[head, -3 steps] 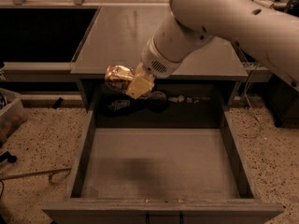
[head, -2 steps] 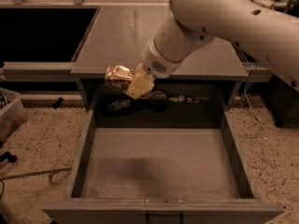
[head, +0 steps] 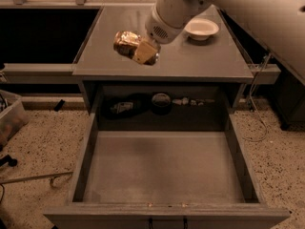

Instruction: Pick orange can from top drawer and place on counter

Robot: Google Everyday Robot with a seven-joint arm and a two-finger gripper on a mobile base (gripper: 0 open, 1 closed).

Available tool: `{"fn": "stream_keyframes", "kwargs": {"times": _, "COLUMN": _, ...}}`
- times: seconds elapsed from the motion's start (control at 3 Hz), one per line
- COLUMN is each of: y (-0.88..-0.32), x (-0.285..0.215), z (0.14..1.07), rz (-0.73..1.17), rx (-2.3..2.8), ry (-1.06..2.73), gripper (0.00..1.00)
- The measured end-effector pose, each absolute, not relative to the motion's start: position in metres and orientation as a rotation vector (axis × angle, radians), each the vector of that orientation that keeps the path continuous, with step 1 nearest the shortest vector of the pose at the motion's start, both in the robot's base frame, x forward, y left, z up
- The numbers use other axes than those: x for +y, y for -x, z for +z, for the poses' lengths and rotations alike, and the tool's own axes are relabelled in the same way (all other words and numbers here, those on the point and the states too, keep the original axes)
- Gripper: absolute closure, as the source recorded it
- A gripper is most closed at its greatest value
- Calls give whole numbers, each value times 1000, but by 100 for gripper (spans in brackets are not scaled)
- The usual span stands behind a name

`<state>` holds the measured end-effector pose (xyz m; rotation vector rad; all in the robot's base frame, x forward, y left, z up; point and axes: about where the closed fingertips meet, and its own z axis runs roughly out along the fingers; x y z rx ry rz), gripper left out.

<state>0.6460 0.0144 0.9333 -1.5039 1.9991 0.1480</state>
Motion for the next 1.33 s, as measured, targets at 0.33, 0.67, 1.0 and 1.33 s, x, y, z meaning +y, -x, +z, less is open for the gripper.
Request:
{"fn": "stream_keyframes", "kwargs": {"times": 0.33, "y": -703, "x": 5, "z": 952, "rz": 30, "rx": 2037, "ry": 1431, "gripper": 100}}
{"fn": "stream_keyframes", "kwargs": {"times": 0.67, "y": -742, "x": -11, "z": 936, "rz": -14, "rx": 2131, "ry": 1372, "gripper": 100}}
{"fn": "stream_keyframes", "kwargs": {"times": 1.0, "y": -759, "x": -25, "z": 903, "rz": -13, "rx": 2224, "ry": 1342, "gripper": 100}}
{"fn": "stream_keyframes", "kwargs": {"times": 1.33, "y": -767, "x": -31, "z": 875, "rz": 11, "rx": 2277, "ry": 1330, "gripper": 100}}
